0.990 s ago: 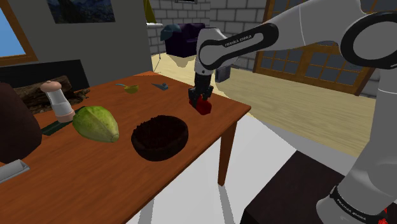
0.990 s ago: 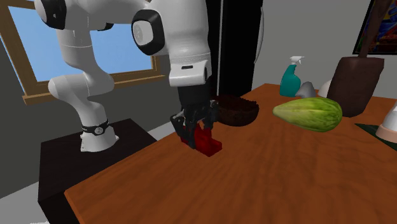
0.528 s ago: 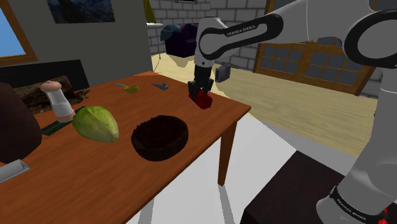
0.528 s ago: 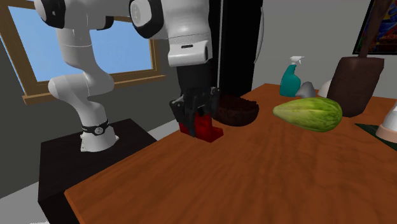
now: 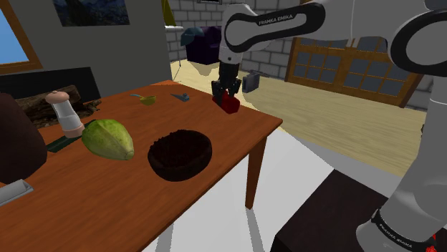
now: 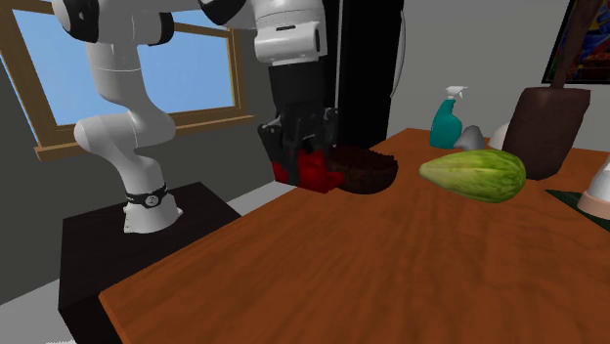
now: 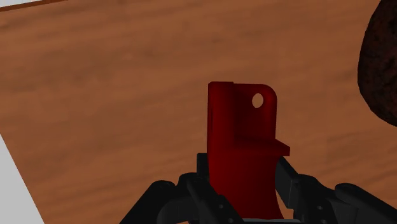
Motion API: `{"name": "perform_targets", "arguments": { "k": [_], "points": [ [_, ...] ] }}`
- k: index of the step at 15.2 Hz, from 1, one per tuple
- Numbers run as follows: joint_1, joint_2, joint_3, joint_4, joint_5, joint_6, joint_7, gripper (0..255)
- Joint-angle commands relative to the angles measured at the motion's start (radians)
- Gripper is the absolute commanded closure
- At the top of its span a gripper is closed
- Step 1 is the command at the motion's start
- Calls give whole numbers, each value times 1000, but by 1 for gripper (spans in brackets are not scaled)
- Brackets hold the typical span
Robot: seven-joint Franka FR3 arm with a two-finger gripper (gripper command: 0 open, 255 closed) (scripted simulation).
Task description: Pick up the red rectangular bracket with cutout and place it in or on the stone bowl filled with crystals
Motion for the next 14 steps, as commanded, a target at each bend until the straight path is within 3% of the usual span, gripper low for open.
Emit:
{"name": "perform_targets", "arguments": {
  "k": [1,9,14],
  "points": [
    [1,1,0,28,-1,-28,2,255],
    [3,8,1,136,-3,-128,9,255],
    [72,-14,37,97,-17,-103,115,255]
  ]
}}
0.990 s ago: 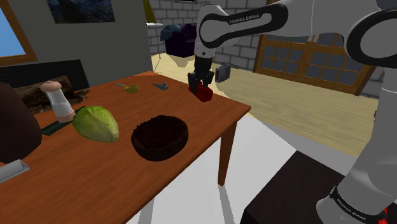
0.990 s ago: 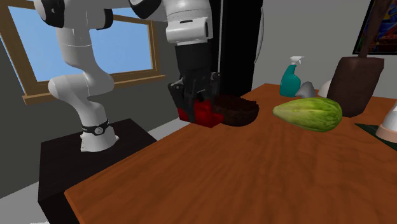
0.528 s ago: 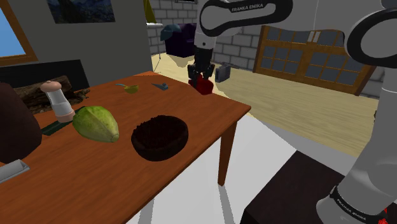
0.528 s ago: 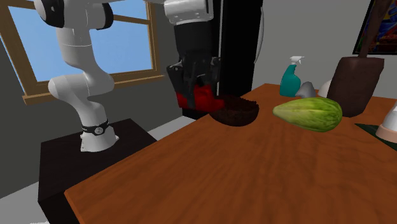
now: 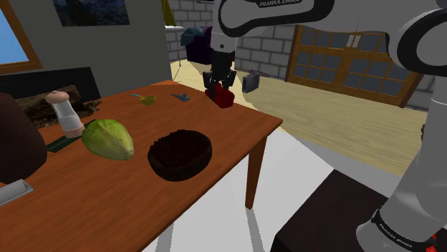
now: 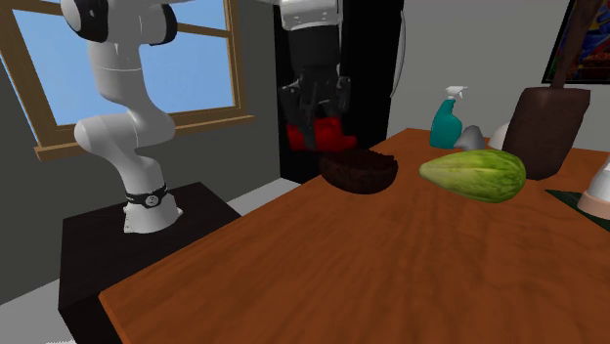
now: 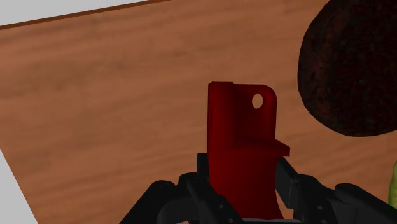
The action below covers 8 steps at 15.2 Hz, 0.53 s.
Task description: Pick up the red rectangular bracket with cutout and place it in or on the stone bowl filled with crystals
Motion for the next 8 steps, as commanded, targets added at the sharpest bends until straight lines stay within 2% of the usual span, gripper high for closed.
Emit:
{"name": "perform_targets", "arguments": {
  "k": [1,8],
  "points": [
    [29,-4,15,-7,-6,6,46,255],
    [133,16,65,9,-38,17,201,255]
  ]
}}
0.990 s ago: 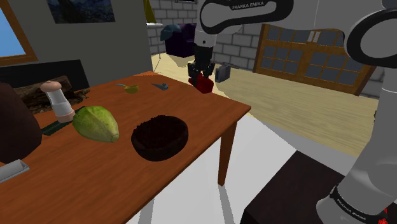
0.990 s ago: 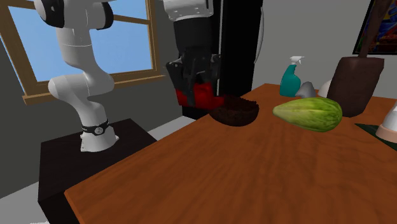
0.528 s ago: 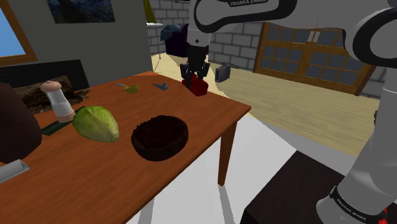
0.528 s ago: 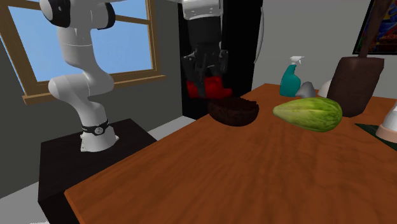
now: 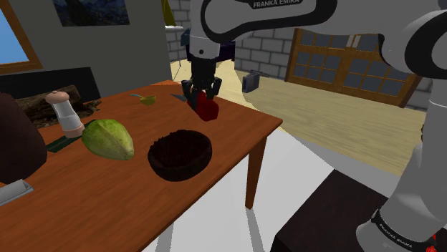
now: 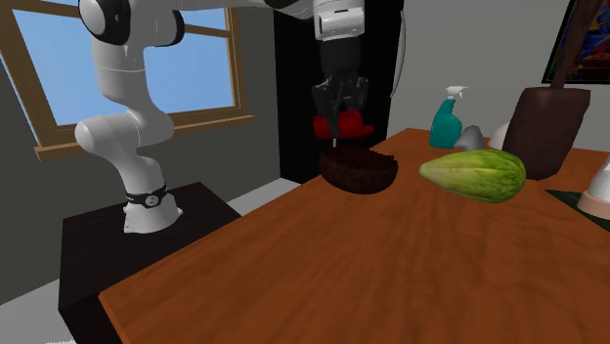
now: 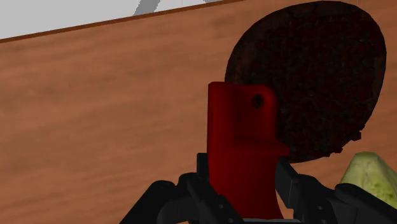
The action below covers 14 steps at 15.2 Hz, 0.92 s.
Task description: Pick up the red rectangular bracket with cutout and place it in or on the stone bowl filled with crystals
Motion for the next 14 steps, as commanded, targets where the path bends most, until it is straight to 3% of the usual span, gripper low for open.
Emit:
{"name": "perform_targets", "arguments": {
  "k": [1,7,14],
  "points": [
    [30,5,14,3,-9,4,46,255],
    [147,82,54,101,-58,-15,198,255],
    [139,73,52,-7,-55,84,196,255]
  ]
}}
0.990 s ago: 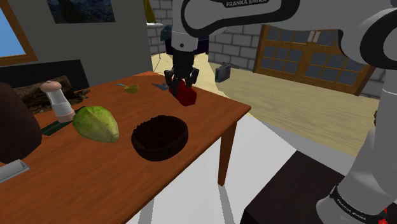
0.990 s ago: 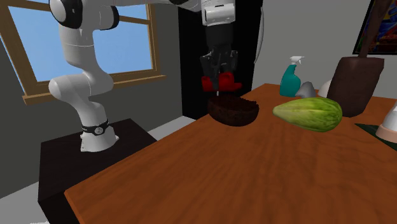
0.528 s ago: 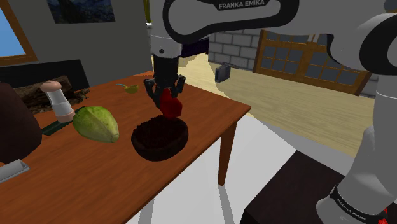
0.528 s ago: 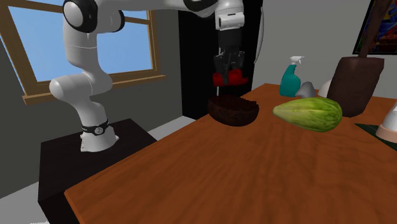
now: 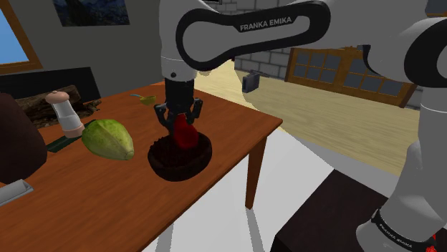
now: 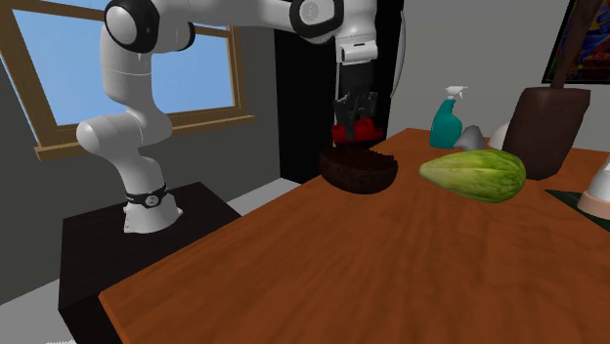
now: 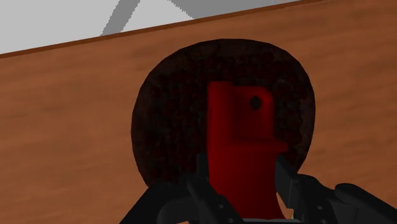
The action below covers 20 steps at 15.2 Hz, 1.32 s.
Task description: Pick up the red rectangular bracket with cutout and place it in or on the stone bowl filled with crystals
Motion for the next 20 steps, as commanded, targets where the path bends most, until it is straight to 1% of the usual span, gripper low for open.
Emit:
{"name": "perform_targets", "arguments": {
  "k": [1,5,13,14,19,20],
  "points": [
    [0,0,0,-27,-1,28,2,255],
    [-2,2,-1,-77,-2,79,2,255],
    [-2,2,-1,-77,-2,79,2,255],
    [-2,2,-1,-77,-2,79,2,0],
    [-2,2,-1,-77,-2,79,2,0],
    [-3,-5,0,-53,1,49,1,0]
  ]
}}
